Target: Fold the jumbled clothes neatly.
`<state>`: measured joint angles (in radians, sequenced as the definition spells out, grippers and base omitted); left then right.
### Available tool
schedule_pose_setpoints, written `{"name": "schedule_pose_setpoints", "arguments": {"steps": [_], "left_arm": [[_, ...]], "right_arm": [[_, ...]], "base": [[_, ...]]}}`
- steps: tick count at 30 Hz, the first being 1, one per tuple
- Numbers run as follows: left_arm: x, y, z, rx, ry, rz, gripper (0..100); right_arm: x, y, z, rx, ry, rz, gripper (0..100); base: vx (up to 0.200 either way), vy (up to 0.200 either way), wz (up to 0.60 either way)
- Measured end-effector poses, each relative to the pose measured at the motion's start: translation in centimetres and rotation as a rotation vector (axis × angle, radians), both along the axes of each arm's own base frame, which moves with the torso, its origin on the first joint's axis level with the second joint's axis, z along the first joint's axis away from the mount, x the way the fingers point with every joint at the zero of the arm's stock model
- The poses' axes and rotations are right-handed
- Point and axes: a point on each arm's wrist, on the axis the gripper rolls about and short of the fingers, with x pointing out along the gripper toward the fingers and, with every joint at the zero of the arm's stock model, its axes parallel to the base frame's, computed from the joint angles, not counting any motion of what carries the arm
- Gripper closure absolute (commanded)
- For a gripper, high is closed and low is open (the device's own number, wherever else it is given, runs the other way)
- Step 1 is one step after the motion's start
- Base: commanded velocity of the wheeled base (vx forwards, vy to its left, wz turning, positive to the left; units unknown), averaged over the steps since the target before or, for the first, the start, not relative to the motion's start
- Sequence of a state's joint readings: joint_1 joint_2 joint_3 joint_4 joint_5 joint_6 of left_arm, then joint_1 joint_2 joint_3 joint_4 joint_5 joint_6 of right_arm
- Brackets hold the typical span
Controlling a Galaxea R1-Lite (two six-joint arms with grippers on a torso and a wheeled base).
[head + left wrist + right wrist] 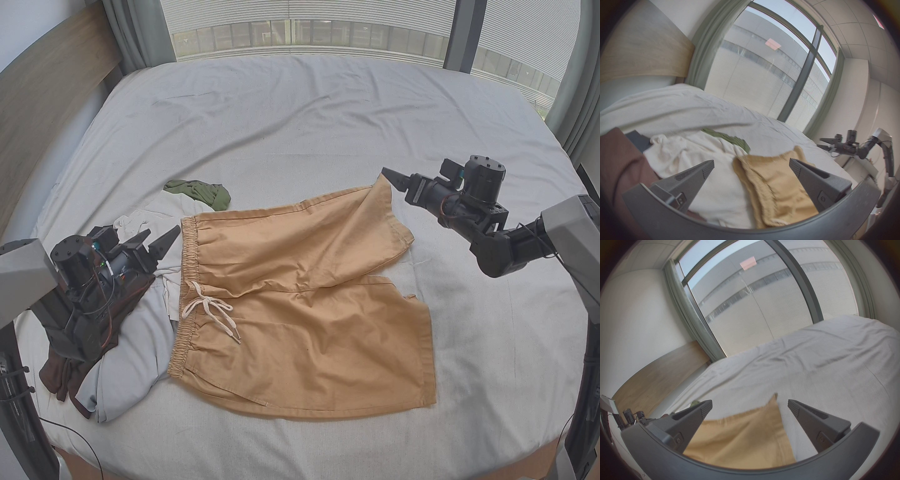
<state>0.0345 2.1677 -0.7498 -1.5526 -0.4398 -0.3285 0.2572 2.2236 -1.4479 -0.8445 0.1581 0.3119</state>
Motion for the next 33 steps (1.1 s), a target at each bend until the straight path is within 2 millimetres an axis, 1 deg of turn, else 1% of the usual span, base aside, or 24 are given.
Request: {"name": "schedule_pose_setpoints", "arguments": {"steps": [3,5,8,11,14,16,18,21,29,33], "left_arm": [[-2.5,-0.2,-0.3,0.009,0.063,-0.087,0],[-4.6,-0.4,-0.4,0.012,0.104,-0.157,0],[-6.9,-0.3,-0.5,0.020,0.145,-0.221,0],[-8.8,0.0,-0.6,0.039,0.168,-0.267,0],[-10.0,0.2,-0.9,0.069,0.177,-0.288,0],[-10.5,0.4,-1.1,0.084,0.180,-0.288,0],[-10.6,0.4,-1.2,0.095,0.180,-0.289,0],[-10.7,0.5,-1.4,0.104,0.179,-0.290,0],[-10.6,0.4,-1.7,0.111,0.185,-0.298,0],[-10.6,0.3,-1.8,0.111,0.190,-0.300,0]], "right_arm": [[-2.0,-0.3,-0.8,-0.018,0.062,0.005,0],[-3.7,-0.8,-1.5,-0.036,0.113,0.004,0],[-5.9,-1.4,-2.4,-0.059,0.174,0.006,0],[-8.2,-2.3,-3.6,-0.077,0.235,0.002,0],[-9.5,-3.0,-3.7,-0.056,0.246,-0.007,0],[-9.9,-3.3,-3.9,-0.026,0.254,-0.016,0],[-9.8,-3.5,-4.2,0.013,0.265,-0.023,0],[-9.0,-3.5,-4.9,0.059,0.292,-0.031,0],[-4.8,-2.9,-6.7,0.155,0.314,-0.044,0],[-3.2,-2.6,-7.8,0.174,0.339,-0.049,0]], "base": [[0.000,0.000,0.00],[0.000,0.000,0.00],[0.000,0.000,0.00],[0.000,0.000,0.00],[0.000,0.000,0.00],[0.000,0.000,0.00],[0.000,0.000,0.00],[0.000,0.000,0.00],[0.000,0.000,0.00],[0.000,0.000,0.00]]}}
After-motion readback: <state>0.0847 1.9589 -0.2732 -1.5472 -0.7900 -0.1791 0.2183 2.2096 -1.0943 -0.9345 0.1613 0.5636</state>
